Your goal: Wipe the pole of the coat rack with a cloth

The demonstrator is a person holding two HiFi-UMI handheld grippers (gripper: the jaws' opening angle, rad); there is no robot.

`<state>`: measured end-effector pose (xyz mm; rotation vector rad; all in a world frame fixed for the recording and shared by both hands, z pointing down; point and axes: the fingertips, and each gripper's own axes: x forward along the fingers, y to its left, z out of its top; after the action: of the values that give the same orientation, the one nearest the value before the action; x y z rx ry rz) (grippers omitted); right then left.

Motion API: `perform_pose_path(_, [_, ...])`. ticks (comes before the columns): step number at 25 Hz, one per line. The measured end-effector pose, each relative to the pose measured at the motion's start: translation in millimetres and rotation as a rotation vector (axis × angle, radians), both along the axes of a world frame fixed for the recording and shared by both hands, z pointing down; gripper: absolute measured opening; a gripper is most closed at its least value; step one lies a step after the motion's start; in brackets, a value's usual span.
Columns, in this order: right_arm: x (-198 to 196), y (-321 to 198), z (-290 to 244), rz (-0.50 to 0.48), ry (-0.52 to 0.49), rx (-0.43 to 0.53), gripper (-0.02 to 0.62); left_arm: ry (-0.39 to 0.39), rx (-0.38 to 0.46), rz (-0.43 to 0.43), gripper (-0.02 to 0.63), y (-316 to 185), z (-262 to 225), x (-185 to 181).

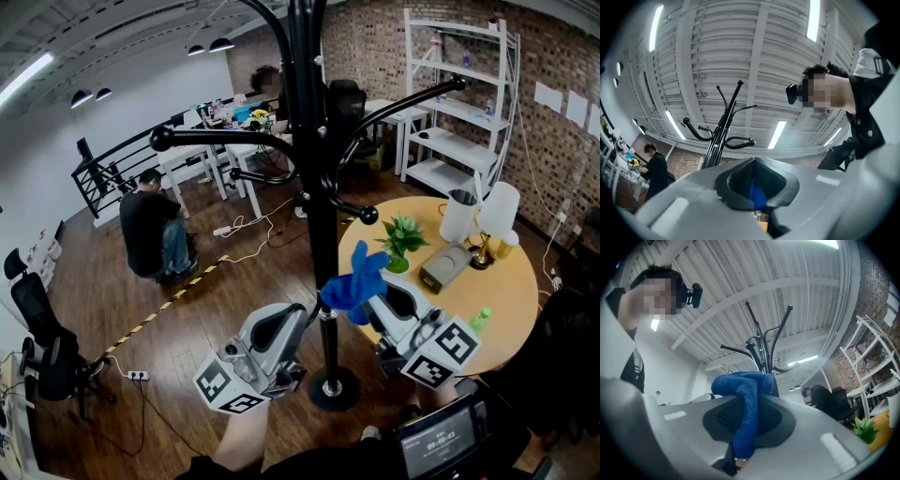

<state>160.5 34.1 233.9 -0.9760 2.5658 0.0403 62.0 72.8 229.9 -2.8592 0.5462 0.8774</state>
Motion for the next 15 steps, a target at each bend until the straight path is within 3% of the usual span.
perform_pose_path(3, [20.3,-27.3,-13.6,-0.074,0.027,0.010,0.051,0.014,0.007,-0.064,0.003,-25.9,-13.6,36.7])
perform_pose_path(7, [20.6,-51.7,-33.9,-0.142,0.099,0.079,0.051,-0.028,0.052,-0.185,0.003,-48.3,-29.9,64.2])
perform_pose_path(15, [-19.6,-65.1,-60.0,-0.222,0.206,0.134,0.051,-0.060,0.133,-0.344,0.003,-63.7,-64.7,46.2])
